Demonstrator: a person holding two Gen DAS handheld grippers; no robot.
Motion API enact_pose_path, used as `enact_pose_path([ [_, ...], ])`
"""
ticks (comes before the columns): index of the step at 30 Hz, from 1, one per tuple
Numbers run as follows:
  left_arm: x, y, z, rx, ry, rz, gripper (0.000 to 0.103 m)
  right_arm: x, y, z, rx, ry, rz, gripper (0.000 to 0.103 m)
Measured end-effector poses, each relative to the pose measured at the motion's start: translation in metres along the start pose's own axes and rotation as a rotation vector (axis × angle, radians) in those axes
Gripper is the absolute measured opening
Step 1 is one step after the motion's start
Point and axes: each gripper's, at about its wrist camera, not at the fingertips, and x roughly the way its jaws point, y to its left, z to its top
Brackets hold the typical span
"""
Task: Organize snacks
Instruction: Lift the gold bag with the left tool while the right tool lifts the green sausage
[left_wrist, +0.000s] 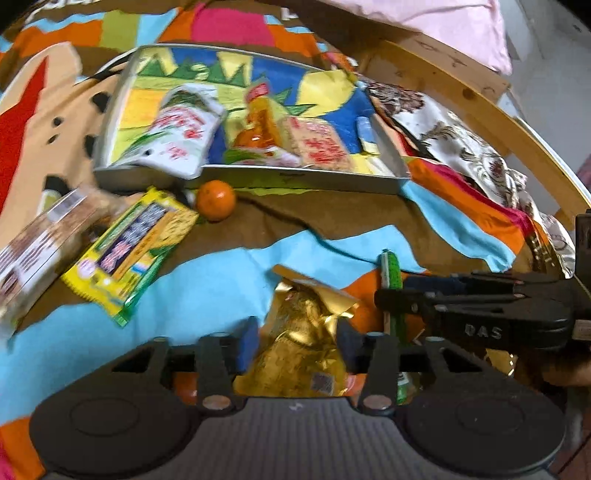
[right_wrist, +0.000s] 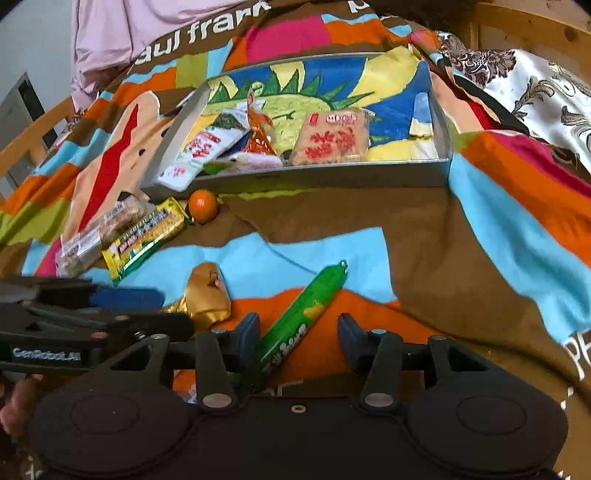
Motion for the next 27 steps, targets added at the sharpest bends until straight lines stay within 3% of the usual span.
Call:
enact_pose_path([
  [3,0.012,-0.006,0.002,0.056,0.021,0.006,0.065,0.003,0.004,-0.001,-0.006,0.002,-0.011,0.052],
  [5,0.02,-0.008,0.003,0.08,0.044,0.021,0.064,0.005,0.007,-0.002,-0.039,-0.002,-0.013,0.046],
  [7,0.023,-0.012,0.001,0.109,0.049,0.037,0.062,0.004,0.009,-0.002,-0.05,-0.004,0.013,0.039],
  [9,0.023,-0.015,0.001,0.126,0.051,0.061,0.052,0.003,0.011,-0.003,-0.071,-0.003,0.02,0.038],
  [13,0.014,-0.012,-0.003,0.06,0.053,0.062,0.049,-0.003,0.016,-0.007,-0.126,0.008,0.072,0.033],
  [17,-0.002,-0.01,-0.014,0.0,0.063,0.081,0.048,-0.015,0.032,-0.018,-0.268,0.027,0.132,0.029],
  [20,-0.016,-0.01,-0.028,-0.054,0.06,0.108,0.047,-0.022,0.043,-0.028,-0.333,0.022,0.091,0.028],
  [27,-0.033,-0.011,-0.051,-0.119,0.021,0.177,0.047,-0.023,0.045,-0.037,-0.243,0.019,-0.012,0.029],
])
